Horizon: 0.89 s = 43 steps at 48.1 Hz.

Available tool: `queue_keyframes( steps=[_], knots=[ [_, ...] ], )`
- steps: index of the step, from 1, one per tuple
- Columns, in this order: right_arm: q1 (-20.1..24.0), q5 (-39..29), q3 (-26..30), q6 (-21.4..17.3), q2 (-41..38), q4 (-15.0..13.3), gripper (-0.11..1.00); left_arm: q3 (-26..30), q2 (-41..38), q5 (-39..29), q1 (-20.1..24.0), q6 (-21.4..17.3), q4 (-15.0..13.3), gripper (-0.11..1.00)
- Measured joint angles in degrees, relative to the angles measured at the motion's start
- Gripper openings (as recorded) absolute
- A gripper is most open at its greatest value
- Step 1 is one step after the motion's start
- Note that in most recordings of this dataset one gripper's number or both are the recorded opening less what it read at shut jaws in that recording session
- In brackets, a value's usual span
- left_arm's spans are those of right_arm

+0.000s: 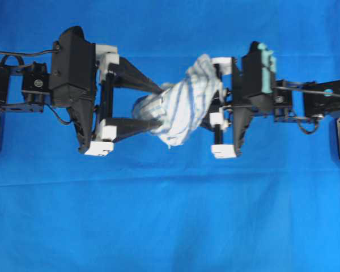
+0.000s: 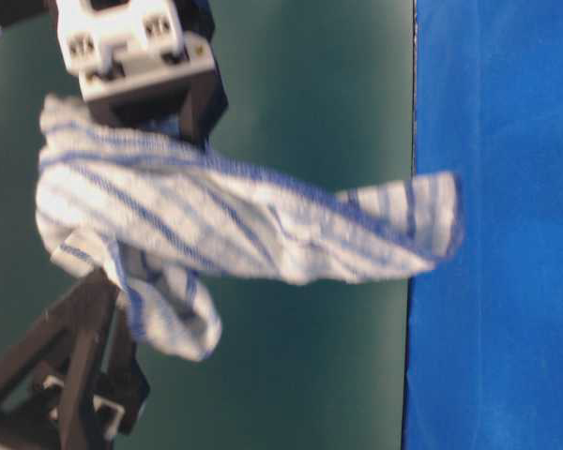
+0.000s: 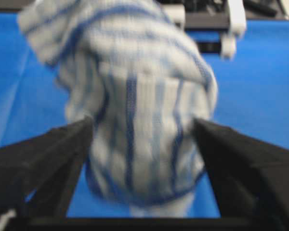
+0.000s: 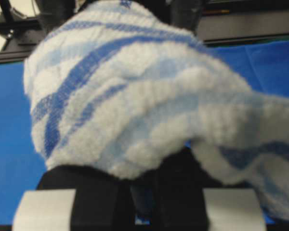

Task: Hand over the towel.
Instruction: 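Open the left gripper and retract it, leaving the towel in the right gripper, then lower the towel with the right gripper onto the table center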

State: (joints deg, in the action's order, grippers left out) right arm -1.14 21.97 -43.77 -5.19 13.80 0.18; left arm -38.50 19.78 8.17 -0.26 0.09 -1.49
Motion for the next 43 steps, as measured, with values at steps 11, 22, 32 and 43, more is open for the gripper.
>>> queue_keyframes(
  steps=[11,22,32,43],
  knots=[
    [0.0,-0.5,-6.2,-0.3,8.0,0.0,0.03,-5.0,6.1,0.9,0.6,0.1,-0.1,0.92],
    [0.0,-5.0,-10.2,-0.3,16.2,0.0,0.03,-9.3,12.4,1.6,0.7,0.1,-0.1,0.92],
    [0.0,-6.6,-10.4,-0.3,16.9,0.0,0.03,-10.6,14.2,1.6,0.8,0.3,-0.1,0.92],
    [-1.7,-8.8,-8.7,-0.2,12.9,0.0,0.03,-10.6,14.2,1.6,0.9,0.3,-0.1,0.92]
  ],
)
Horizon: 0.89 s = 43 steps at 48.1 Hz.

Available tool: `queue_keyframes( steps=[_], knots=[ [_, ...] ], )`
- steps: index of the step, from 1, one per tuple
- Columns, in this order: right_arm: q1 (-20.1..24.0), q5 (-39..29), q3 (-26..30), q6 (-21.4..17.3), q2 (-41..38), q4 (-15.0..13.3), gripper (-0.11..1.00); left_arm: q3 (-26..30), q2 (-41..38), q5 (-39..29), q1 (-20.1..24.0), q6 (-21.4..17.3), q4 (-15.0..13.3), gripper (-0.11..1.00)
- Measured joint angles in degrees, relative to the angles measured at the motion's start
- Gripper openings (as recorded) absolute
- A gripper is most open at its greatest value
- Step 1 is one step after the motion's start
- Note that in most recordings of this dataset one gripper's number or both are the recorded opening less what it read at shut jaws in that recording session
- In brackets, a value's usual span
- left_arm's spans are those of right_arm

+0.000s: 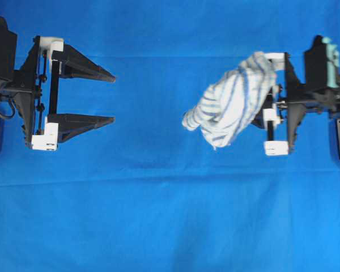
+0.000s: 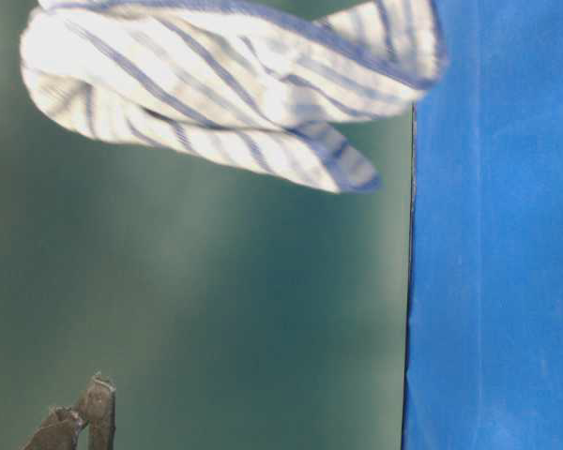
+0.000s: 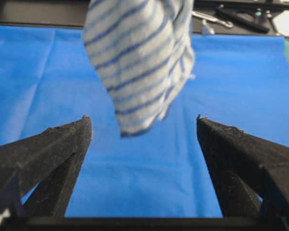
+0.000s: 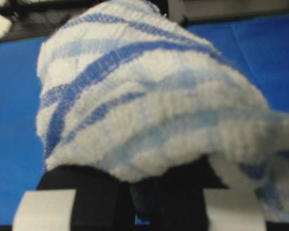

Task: Hand over the towel.
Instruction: 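Lower the towel with the right gripper onto the table center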

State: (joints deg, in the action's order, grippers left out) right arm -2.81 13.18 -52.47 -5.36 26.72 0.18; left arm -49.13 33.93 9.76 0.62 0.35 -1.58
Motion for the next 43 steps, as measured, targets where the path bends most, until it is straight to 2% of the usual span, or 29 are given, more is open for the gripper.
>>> queue_keyframes(
  steps=[10,22,31,43],
  knots=[
    [-5.6,-12.4,6.9,0.8,-10.3,-0.5,0.03,0.0,0.1,0.2,0.0,0.1,0.0,0.92],
    [-7.0,-23.8,15.6,1.3,-27.2,-3.6,0.03,0.0,0.0,0.7,-0.1,0.1,0.0,0.92],
    [-7.0,-25.8,18.7,1.4,-36.2,-3.9,0.03,0.0,0.0,0.9,0.0,0.1,0.0,0.92],
    [-6.5,-26.1,19.1,1.5,-37.0,-3.9,0.03,-0.2,-0.1,0.9,-0.1,0.1,0.0,0.92]
  ],
)
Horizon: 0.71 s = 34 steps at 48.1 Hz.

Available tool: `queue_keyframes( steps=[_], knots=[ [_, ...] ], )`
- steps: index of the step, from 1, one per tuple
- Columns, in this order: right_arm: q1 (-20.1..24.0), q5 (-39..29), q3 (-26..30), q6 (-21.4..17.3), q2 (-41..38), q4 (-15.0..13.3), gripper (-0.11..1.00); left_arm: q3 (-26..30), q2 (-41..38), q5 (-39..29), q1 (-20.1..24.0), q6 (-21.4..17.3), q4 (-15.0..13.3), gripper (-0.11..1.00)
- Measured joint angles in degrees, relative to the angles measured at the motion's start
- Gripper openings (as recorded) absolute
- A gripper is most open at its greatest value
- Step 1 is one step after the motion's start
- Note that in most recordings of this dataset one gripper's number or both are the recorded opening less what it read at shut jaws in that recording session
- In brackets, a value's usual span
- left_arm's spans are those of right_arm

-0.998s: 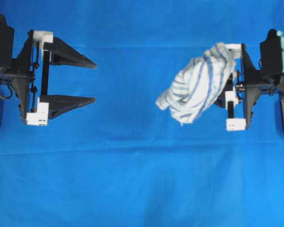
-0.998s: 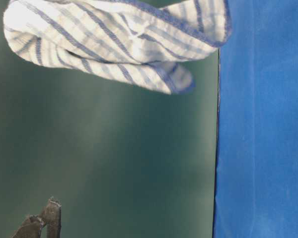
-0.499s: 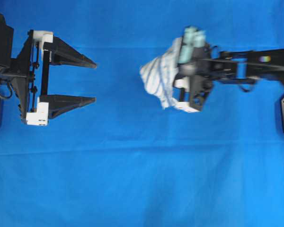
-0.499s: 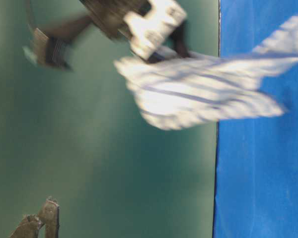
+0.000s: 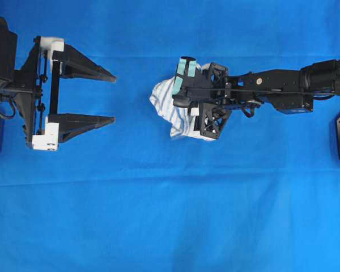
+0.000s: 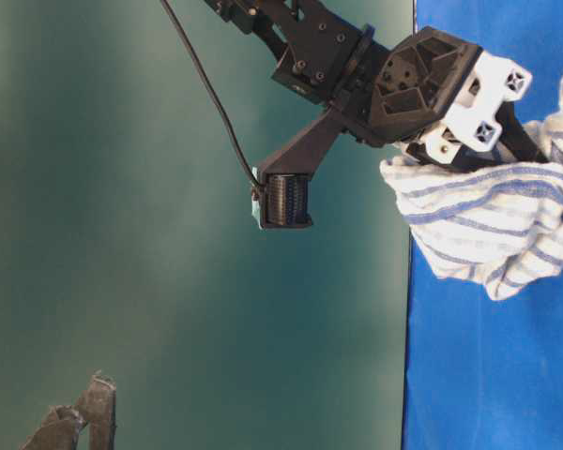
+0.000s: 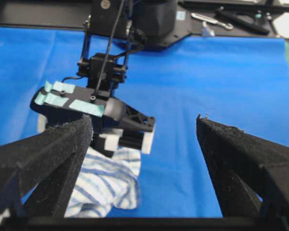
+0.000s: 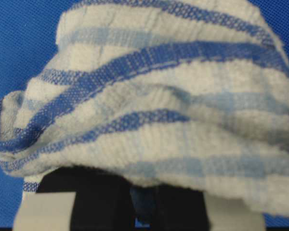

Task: Hand over the towel.
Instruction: 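Lower the towel with the right gripper onto the table center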

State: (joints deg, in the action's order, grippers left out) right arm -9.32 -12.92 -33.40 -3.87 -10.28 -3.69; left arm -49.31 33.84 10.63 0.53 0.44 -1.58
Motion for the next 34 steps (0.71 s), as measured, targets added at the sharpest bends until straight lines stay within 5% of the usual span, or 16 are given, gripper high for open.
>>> queue_keyframes(
  steps=[14,25,34],
  knots=[
    [0.0,0.0,0.0,-0.3,0.0,0.0,0.05,-0.4,-0.1,-0.2,0.1,0.0,0.0,0.92],
    [0.0,-0.6,0.1,-0.8,0.6,0.0,0.66,-0.4,-0.1,-0.2,0.1,0.0,0.0,0.92],
    [0.2,-2.5,-0.7,-0.7,8.7,0.0,0.71,-0.4,-0.1,-0.2,0.1,0.1,0.0,0.92]
  ],
)
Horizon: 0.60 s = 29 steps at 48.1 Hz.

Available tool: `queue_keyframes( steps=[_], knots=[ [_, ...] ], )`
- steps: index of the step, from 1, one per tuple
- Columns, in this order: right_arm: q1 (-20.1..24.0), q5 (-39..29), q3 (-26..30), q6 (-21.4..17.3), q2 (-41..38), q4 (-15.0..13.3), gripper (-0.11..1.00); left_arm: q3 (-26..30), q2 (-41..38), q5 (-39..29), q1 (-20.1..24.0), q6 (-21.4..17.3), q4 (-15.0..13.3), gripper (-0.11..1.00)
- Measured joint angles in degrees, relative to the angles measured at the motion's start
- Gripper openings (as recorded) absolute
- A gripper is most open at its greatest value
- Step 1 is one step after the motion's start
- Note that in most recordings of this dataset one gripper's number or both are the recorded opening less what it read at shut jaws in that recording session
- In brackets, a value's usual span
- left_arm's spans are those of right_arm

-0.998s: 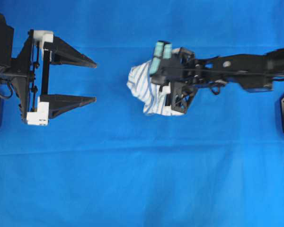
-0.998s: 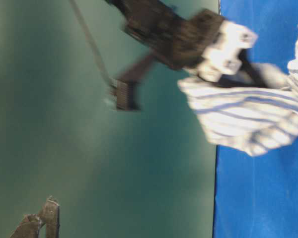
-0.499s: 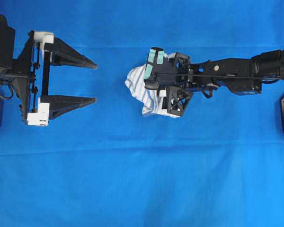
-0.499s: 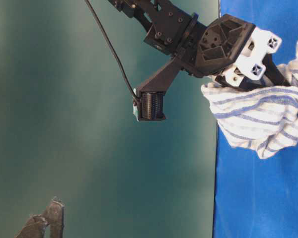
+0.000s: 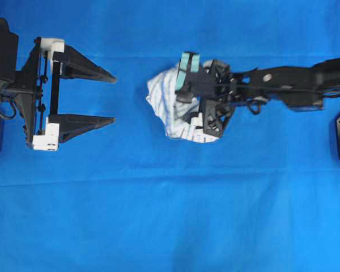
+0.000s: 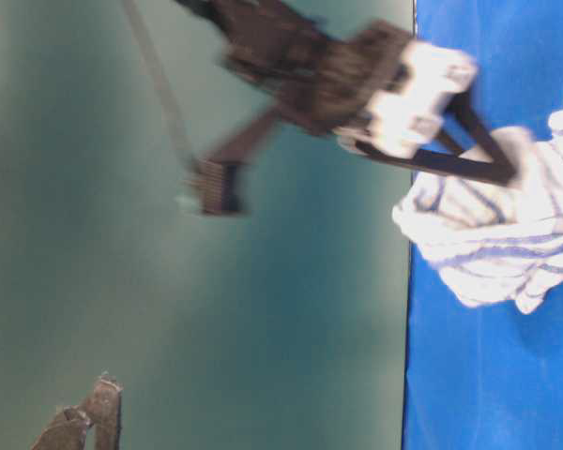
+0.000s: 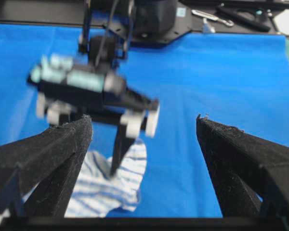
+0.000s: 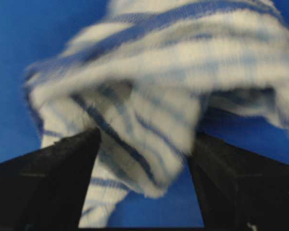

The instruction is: Hand over the towel.

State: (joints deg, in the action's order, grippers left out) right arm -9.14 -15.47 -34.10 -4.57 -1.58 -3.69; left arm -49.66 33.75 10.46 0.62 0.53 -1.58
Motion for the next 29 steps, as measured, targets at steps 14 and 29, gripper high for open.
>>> queue_keyframes(
  steps=[14,29],
  knots=[
    [0.0,4.2,-5.3,0.1,20.0,-0.9,0.71,0.0,0.0,0.0,0.0,-0.1,0.0,0.92],
    [0.5,17.8,-15.6,0.1,38.1,-1.0,0.71,-0.2,0.1,1.0,0.0,-0.1,0.1,0.92]
  ],
)
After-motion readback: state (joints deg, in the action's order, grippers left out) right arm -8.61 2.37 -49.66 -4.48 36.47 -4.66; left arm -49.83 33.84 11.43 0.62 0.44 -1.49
